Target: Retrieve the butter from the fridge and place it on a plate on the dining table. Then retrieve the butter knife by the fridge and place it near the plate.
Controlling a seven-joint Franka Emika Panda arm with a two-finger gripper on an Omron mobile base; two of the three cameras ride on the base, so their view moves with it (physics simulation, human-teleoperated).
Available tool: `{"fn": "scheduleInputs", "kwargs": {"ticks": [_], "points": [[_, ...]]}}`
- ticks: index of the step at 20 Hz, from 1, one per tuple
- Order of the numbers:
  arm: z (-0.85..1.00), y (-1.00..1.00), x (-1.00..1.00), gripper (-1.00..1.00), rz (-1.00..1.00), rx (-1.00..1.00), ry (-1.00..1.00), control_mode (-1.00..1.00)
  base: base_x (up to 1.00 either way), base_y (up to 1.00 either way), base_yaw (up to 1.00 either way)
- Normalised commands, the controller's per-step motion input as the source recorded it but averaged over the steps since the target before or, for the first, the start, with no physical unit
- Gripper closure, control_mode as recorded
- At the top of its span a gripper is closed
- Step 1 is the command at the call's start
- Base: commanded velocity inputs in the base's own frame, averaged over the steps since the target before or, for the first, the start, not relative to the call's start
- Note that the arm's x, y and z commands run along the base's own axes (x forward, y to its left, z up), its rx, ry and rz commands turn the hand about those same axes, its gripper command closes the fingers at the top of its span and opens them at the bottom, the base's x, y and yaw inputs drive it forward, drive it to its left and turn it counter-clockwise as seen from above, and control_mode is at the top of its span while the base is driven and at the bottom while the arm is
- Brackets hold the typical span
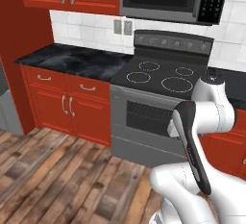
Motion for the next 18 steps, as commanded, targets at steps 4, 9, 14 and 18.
{"fn": "scheduleInputs", "kwargs": {"ticks": [4, 9, 14, 18], "points": [[0.00, 0.00, 0.00, -1.00, 0.00, 0.00, 0.00, 1.00, 0.49, 0.62, 0.00], [0.00, 0.00, 0.00, -1.00, 0.00, 0.00, 0.00, 1.00, 0.49, 0.53, 0.00], [0.00, 0.00, 0.00, -1.00, 0.00, 0.00, 0.00, 1.00, 0.44, 0.47, 0.00], [0.00, 0.00, 0.00, -1.00, 0.00, 0.00, 0.00, 1.00, 0.43, 0.66, -0.18]]}}
